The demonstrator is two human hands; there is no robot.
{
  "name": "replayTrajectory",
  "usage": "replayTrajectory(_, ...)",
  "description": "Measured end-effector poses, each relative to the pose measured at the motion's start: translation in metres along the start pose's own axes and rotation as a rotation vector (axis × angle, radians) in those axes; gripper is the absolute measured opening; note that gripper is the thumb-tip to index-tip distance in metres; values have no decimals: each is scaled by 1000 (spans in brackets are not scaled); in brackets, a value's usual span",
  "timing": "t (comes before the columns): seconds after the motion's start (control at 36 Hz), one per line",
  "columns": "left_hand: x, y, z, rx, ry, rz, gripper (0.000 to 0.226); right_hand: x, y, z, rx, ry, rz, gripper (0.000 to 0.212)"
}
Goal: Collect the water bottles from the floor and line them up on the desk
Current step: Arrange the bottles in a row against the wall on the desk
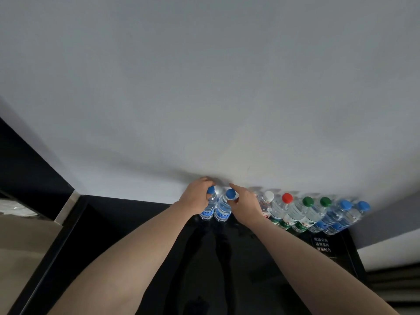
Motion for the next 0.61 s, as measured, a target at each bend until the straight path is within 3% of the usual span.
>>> replayTrajectory(0.14,-2,-2,-1,6,12,21,43,-26,-7,-10,-51,-45,-61,51)
replayTrajectory(0.28,-4,-14,-1,13,17,47,45,-68,-20,-9,-34,-134,-321,47)
replayTrajectory(0.42,1,-34,4,63,33,150,48,-88,-39,-1,94,0,-461,47)
replayTrajectory(0.61,11,-47,15,114,97,251,36,-84,-50,6,132,72,-399,37)
Point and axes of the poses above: each hand's wrist, its own z-axis towards the middle knuckle, its own x-axis out of the palm, y = z × x, the point moved 1 cm from there along z, towards the middle knuckle, and after that the axes turned 8 degrees about z, right-handed, at the moved point
